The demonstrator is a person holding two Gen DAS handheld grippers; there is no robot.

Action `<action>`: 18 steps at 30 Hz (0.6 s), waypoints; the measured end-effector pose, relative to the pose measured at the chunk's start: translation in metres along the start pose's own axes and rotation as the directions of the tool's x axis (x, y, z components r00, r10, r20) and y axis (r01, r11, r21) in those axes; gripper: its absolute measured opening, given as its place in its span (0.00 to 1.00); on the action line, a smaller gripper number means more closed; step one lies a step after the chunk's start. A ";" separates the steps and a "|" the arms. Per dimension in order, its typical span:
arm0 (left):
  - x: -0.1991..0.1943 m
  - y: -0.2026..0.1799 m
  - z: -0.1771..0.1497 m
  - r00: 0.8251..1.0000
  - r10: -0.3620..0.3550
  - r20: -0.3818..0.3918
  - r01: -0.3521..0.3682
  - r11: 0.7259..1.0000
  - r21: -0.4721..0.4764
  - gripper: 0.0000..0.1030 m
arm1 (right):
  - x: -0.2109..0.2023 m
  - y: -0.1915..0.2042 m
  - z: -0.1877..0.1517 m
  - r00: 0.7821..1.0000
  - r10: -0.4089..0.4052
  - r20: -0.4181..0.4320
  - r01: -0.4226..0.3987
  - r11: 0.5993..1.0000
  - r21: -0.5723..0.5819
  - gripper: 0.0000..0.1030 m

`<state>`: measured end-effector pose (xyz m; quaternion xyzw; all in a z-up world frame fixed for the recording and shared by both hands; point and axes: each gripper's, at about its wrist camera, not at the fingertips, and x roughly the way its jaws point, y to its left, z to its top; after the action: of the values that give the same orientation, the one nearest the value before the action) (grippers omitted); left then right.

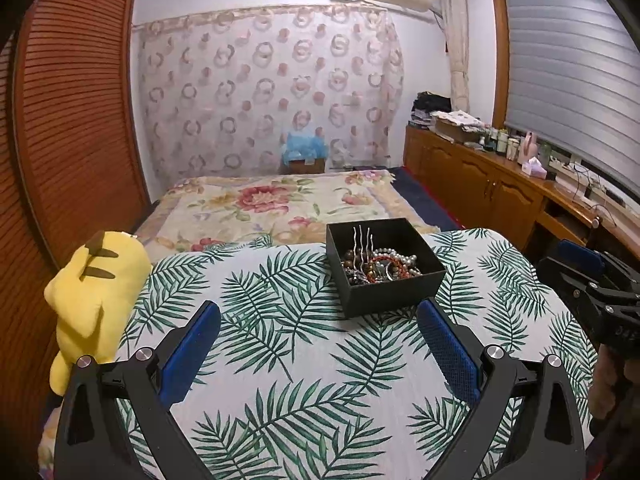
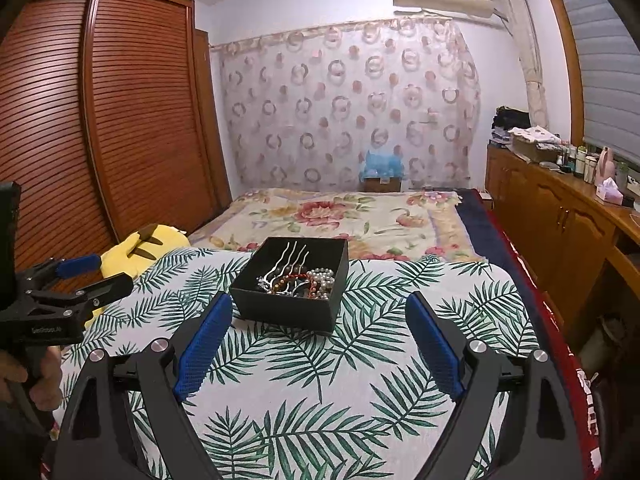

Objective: Organize jewelry

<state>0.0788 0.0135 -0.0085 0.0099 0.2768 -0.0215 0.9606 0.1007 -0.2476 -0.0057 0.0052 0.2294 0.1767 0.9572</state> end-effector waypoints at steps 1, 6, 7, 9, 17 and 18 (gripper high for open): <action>0.000 -0.001 0.001 1.000 0.000 0.000 0.000 1.000 -0.001 0.92 | -0.001 0.000 0.000 1.000 -0.003 0.002 0.003 1.000 0.002 0.87; -0.003 -0.003 0.002 1.000 -0.003 0.002 0.003 1.000 -0.003 0.92 | -0.001 0.000 0.000 1.000 -0.007 0.004 0.007 1.000 0.003 0.87; -0.004 -0.003 0.003 1.000 -0.003 0.003 0.003 1.000 -0.003 0.92 | -0.002 0.000 0.000 1.000 -0.007 0.005 0.007 1.000 0.004 0.87; -0.006 -0.004 0.003 1.000 -0.004 0.008 0.004 1.000 -0.004 0.92 | -0.002 0.000 0.000 1.000 -0.008 0.005 0.008 1.000 0.004 0.87; -0.011 -0.008 0.004 1.000 -0.011 0.018 0.011 1.000 -0.002 0.92 | -0.004 -0.002 0.000 1.000 -0.010 0.010 0.010 1.000 0.006 0.87; -0.011 -0.009 0.004 1.000 -0.012 0.017 0.012 1.000 -0.002 0.92 | -0.004 -0.002 0.000 1.000 -0.010 0.010 0.010 1.000 0.006 0.87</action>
<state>0.0708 0.0053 0.0004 0.0070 0.2685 -0.0268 0.9629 0.0980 -0.2507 -0.0040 0.0076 0.2250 0.1711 0.9592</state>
